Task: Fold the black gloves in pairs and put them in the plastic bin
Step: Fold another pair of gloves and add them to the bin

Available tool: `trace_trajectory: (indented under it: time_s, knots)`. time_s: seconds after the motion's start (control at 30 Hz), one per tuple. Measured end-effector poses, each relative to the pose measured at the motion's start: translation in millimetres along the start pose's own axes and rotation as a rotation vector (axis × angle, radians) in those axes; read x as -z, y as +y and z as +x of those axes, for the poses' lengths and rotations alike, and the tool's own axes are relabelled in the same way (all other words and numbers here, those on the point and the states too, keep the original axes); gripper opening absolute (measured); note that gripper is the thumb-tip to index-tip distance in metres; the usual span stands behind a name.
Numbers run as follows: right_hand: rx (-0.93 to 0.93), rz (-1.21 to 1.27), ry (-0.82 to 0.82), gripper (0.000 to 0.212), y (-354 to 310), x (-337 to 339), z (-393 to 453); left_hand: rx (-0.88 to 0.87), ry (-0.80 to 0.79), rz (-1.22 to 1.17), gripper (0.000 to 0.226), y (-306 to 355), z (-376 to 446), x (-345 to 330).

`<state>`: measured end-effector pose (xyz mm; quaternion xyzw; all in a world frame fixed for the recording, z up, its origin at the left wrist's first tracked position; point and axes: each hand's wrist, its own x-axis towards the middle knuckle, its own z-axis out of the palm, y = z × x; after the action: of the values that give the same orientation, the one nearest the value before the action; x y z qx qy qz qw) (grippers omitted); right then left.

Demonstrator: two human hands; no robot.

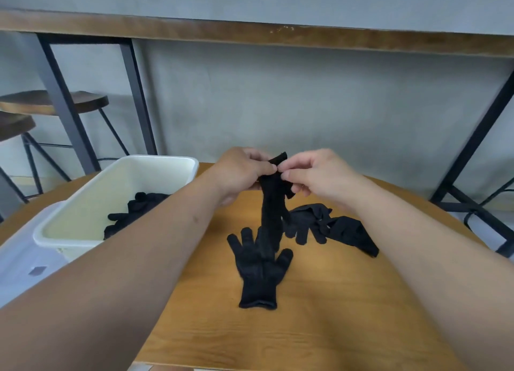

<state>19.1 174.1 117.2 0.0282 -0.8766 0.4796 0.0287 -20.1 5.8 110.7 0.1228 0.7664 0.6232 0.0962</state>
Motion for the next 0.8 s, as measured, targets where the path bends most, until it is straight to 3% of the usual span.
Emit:
trace_trajectory:
  time_s: [0.03, 0.1, 0.17, 0.3, 0.43, 0.63, 0.7, 0.8]
  knots:
    - [0.027, -0.083, 0.072, 0.014, 0.1, -0.3, 1.9, -0.013, 0.010, 0.047, 0.017, -0.7, -0.8, 1.7]
    - [0.071, -0.237, 0.154, 0.032, 1.4, 0.7, 6.1, -0.036, -0.025, 0.149, 0.015, -2.0, -2.2, 4.3]
    - [0.065, -0.255, 0.080, 0.046, 1.1, 1.3, 7.3, -0.050, -0.068, 0.239, 0.013, -3.6, -3.8, 5.5]
    - [0.038, -0.272, -0.023, 0.006, 5.3, -2.0, 8.0, -0.102, -0.037, 0.458, 0.008, -5.9, 1.4, 8.2]
    - [0.002, -0.219, 0.066, 0.011, 9.1, -8.0, 12.1, -0.164, 0.021, 0.710, 0.008, -4.5, 11.4, 9.8]
    - [0.186, -0.131, 0.260, 0.013, 10.0, -14.7, -7.1, -0.391, 0.214, 0.684, 0.013, -8.6, -6.5, 9.2]
    - [0.221, -0.182, 0.233, 0.016, 21.5, -27.8, -24.3, -0.416, 0.207, 0.703, 0.016, -32.7, -25.9, 7.4]
    - [0.245, -0.344, 0.078, 0.012, 60.0, -62.3, -47.8, -0.381, 0.037, 0.816, 0.019, -94.5, -55.1, 0.4]
